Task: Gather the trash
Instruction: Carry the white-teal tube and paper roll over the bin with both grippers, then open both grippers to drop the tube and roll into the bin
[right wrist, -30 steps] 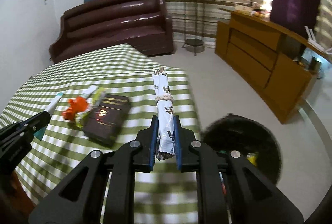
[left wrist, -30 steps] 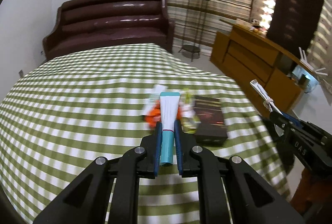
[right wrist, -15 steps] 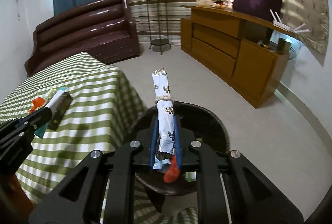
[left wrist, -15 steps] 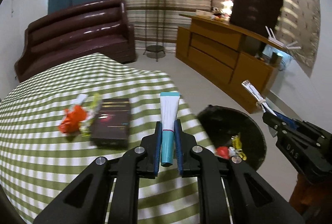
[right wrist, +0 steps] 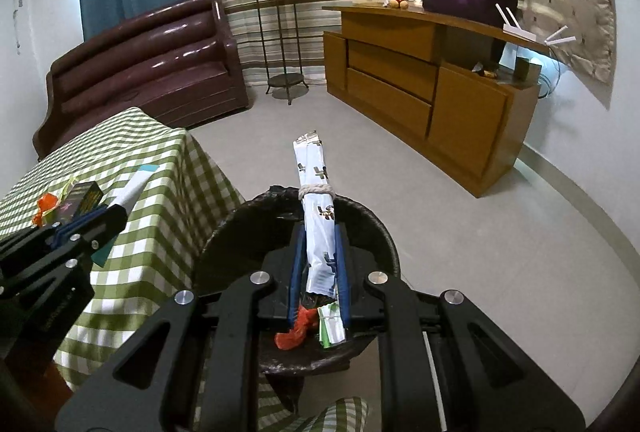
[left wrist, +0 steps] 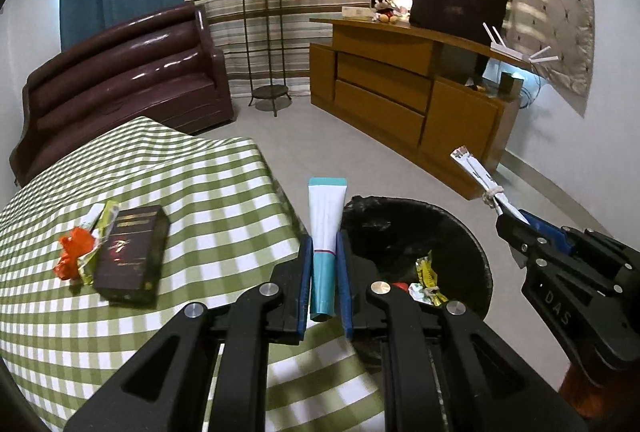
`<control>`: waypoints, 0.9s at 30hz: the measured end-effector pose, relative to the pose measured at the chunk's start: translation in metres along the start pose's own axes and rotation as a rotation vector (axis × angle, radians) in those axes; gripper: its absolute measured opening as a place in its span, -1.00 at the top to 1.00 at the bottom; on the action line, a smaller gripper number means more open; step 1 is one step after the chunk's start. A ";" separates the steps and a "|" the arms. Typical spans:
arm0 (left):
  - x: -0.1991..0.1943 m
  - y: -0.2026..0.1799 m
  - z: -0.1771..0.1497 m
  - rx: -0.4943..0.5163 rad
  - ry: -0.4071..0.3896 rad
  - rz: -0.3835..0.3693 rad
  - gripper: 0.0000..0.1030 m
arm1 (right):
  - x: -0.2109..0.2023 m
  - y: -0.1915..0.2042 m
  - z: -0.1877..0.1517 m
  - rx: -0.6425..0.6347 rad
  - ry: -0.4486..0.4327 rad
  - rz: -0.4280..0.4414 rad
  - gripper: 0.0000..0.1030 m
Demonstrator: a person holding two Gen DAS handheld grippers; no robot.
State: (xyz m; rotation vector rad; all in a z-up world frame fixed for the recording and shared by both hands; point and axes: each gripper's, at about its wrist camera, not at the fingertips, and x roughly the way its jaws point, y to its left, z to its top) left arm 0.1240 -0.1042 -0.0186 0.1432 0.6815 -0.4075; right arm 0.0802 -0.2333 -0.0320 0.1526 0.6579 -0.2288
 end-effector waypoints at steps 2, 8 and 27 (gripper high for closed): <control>0.002 -0.004 0.002 0.006 0.001 -0.004 0.74 | 0.000 0.000 -0.002 0.007 0.000 -0.001 0.71; 0.011 -0.013 0.007 0.026 0.002 -0.010 0.72 | 0.009 -0.010 -0.003 0.026 0.013 0.006 0.69; 0.017 -0.008 0.004 0.006 0.034 0.010 0.20 | 0.015 -0.018 -0.004 0.049 0.021 -0.008 0.37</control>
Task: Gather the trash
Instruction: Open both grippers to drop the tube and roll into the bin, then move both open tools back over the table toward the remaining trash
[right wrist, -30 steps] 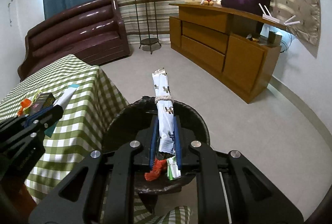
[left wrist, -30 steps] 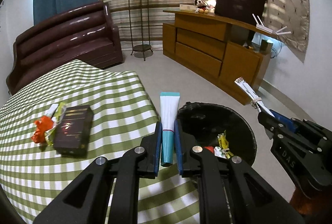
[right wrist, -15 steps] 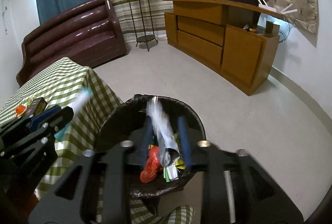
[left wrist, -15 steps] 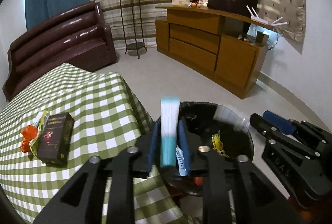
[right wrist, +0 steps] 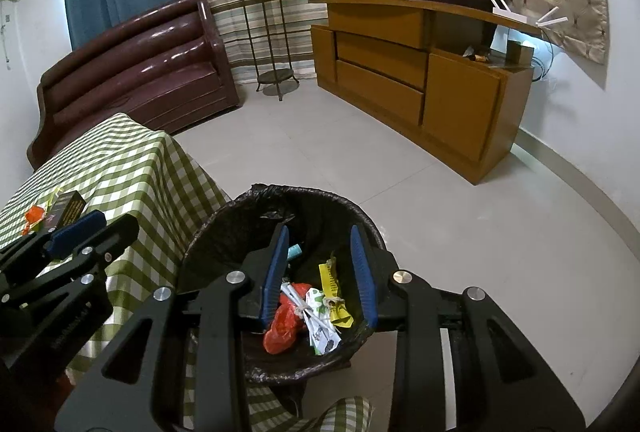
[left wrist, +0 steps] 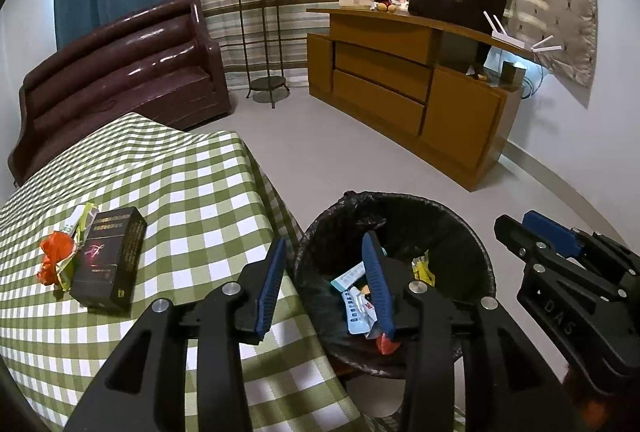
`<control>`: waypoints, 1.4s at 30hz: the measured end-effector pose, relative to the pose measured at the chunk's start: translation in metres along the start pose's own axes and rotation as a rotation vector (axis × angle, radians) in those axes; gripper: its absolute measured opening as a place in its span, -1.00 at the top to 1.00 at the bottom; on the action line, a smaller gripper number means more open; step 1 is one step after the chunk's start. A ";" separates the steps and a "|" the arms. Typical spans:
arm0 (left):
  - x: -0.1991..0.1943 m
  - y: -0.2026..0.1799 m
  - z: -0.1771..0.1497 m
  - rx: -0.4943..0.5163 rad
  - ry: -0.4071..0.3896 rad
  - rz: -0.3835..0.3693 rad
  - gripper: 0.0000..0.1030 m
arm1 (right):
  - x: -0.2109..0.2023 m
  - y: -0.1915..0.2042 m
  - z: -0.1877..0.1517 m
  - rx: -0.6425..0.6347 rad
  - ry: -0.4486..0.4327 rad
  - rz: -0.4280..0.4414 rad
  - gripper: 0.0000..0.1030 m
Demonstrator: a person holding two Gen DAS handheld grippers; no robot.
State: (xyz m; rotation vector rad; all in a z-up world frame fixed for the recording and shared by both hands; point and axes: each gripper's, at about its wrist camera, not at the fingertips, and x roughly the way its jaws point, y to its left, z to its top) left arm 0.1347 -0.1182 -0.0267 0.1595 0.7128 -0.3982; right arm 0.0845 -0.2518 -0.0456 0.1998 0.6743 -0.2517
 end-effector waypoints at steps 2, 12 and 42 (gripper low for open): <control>-0.003 0.003 0.000 -0.005 -0.004 0.004 0.20 | 0.000 0.000 0.000 0.000 0.000 0.002 0.37; -0.018 0.024 -0.003 -0.037 -0.016 0.043 0.18 | -0.006 0.016 0.004 -0.030 -0.004 0.028 0.26; -0.089 0.191 -0.045 -0.244 -0.032 0.343 0.02 | -0.012 0.179 0.003 -0.226 0.032 0.269 0.05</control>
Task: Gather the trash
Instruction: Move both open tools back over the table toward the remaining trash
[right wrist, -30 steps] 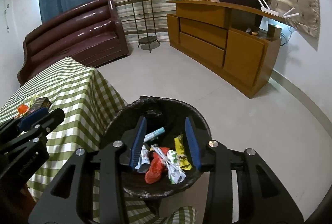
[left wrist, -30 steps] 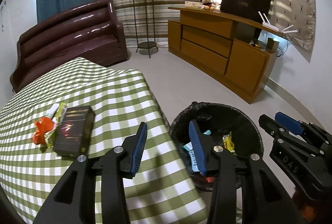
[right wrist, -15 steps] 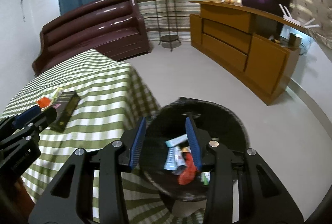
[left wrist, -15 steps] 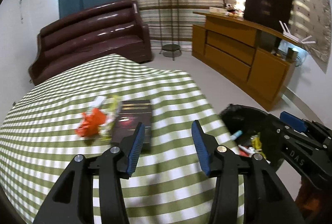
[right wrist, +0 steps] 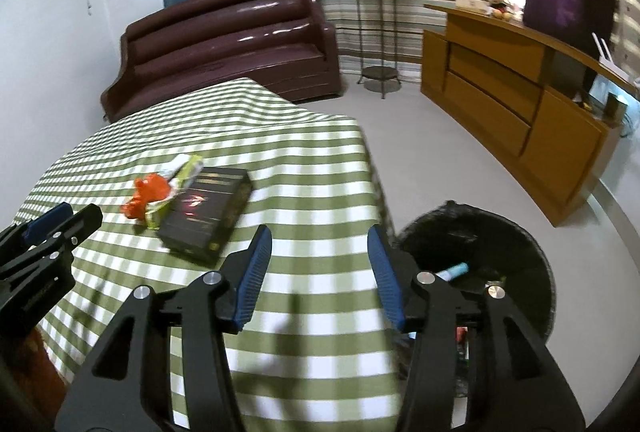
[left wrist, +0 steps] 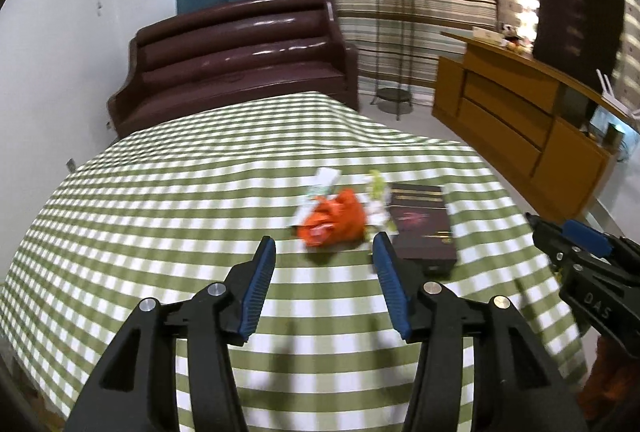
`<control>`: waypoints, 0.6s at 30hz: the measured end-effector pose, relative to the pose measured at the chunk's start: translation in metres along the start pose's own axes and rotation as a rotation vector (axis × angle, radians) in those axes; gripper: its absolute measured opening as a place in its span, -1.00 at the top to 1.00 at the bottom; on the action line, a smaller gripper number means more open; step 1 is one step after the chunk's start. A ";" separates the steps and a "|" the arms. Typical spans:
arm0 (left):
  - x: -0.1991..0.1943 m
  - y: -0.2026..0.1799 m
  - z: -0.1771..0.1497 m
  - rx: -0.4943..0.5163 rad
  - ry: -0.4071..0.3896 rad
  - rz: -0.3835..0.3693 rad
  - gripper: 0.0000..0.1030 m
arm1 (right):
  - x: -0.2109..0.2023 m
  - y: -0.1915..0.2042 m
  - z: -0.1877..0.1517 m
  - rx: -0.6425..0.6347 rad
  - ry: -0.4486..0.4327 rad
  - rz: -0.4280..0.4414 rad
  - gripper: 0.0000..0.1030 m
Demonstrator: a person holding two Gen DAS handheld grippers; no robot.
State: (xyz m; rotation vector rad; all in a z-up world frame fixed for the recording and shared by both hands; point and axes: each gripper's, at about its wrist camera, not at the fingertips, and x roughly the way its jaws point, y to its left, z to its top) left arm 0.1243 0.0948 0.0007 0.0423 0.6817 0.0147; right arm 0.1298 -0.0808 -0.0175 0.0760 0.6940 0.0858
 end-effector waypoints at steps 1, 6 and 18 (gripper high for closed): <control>0.001 0.007 -0.001 -0.008 0.002 0.010 0.02 | 0.001 0.004 0.000 -0.005 0.002 0.004 0.05; 0.003 0.030 -0.004 -0.039 0.011 0.042 -0.06 | 0.010 0.030 0.003 -0.031 0.027 0.029 0.00; 0.006 0.068 -0.014 -0.084 0.032 0.079 -0.06 | 0.029 0.078 0.002 -0.091 0.087 0.066 -0.09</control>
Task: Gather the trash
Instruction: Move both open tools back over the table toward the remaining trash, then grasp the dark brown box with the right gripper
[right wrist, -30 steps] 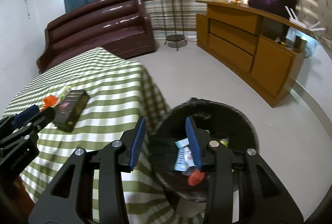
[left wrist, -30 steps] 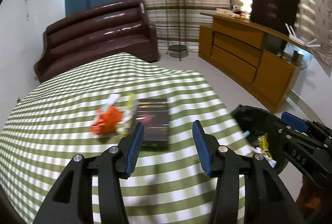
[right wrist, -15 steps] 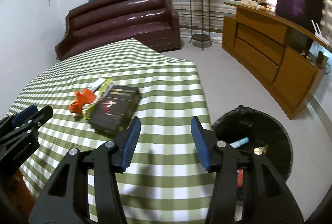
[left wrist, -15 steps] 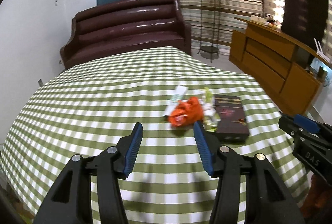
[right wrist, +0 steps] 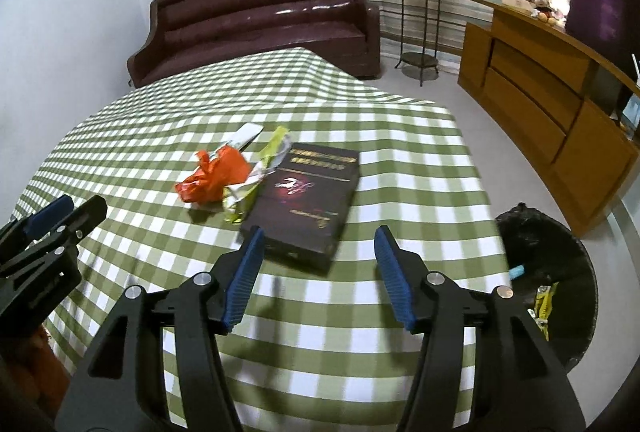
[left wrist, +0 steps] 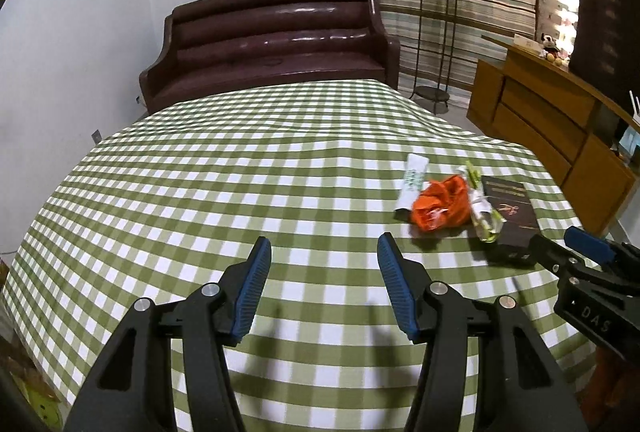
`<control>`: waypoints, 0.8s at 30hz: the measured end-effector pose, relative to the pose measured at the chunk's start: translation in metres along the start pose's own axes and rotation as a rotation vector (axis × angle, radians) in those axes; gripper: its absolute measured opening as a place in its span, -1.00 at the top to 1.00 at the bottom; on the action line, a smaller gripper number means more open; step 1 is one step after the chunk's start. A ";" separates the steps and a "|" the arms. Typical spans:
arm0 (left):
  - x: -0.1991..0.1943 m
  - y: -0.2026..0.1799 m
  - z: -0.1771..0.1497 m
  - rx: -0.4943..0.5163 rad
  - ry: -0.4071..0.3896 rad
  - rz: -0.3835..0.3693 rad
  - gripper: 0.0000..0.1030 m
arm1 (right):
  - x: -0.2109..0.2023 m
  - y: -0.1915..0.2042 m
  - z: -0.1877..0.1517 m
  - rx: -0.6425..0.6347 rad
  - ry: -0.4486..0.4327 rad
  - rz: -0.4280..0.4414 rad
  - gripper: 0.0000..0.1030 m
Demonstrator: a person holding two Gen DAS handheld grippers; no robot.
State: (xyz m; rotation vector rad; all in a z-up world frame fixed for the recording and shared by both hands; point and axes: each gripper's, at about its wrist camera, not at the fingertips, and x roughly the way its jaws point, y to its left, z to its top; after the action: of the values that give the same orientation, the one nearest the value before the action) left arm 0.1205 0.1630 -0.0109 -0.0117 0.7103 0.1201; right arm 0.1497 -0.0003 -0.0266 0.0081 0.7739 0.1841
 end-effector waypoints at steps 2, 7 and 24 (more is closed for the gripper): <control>0.002 0.005 0.001 -0.006 0.001 0.007 -0.06 | 0.003 0.005 0.000 -0.007 0.006 -0.001 -0.15; 0.004 0.016 -0.001 -0.025 0.007 0.015 -0.07 | 0.010 0.016 0.003 -0.015 0.023 -0.007 -0.22; 0.011 0.031 -0.004 -0.060 0.026 -0.009 -0.09 | 0.036 0.009 0.008 0.029 0.104 -0.078 -0.23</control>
State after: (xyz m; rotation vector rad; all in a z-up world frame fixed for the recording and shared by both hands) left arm 0.1226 0.1944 -0.0196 -0.0737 0.7323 0.1328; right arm 0.1792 0.0155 -0.0451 -0.0040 0.8794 0.0992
